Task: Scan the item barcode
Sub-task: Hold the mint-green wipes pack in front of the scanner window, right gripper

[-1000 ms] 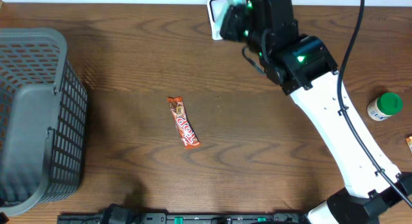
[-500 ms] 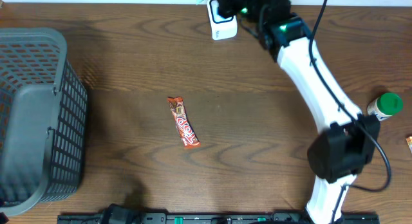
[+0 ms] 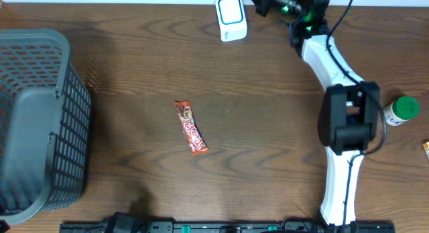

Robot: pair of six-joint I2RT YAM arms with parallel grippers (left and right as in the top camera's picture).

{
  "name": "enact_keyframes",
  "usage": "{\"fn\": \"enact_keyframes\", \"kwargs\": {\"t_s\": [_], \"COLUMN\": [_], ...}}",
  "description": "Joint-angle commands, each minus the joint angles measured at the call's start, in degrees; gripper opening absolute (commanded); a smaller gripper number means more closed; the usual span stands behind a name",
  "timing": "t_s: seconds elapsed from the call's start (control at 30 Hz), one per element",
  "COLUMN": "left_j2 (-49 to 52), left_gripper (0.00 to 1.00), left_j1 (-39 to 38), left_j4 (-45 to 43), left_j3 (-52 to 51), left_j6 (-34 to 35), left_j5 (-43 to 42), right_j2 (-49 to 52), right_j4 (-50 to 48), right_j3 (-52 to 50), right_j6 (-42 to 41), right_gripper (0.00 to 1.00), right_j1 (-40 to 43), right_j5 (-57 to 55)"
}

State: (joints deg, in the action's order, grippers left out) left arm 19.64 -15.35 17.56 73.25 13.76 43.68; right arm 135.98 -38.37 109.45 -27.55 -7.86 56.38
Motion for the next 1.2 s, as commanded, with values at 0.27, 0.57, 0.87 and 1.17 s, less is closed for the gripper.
{"fn": "enact_keyframes", "kwargs": {"t_s": [0.27, 0.57, 0.87, 1.17], "left_j2": [-0.3, -0.3, -0.3, -0.3], "left_gripper": [0.85, 0.85, 0.85, 0.85], "left_j1": [0.3, 0.3, 0.3, 0.3], "left_j4": [-0.7, -3.3, -3.3, -3.4], "left_j3": [-3.0, -5.7, -5.8, -6.0], "left_j6": [4.6, 4.5, 4.5, 4.5], "left_j5": [0.5, 0.5, 0.5, 0.5], "right_j2": [15.3, 16.7, 17.0, 16.9], "right_j4": [-20.2, -20.3, -17.3, -23.6], "right_j3": [0.4, 0.4, 0.4, 0.4], "right_j6": [-19.6, -17.6, -15.0, -18.9], "right_gripper": [0.01, 0.01, 0.01, 0.01], "right_j1": [0.5, 1.1, 0.2, -1.2], "right_j5": [-6.3, -12.5, -14.9, -11.2]}}
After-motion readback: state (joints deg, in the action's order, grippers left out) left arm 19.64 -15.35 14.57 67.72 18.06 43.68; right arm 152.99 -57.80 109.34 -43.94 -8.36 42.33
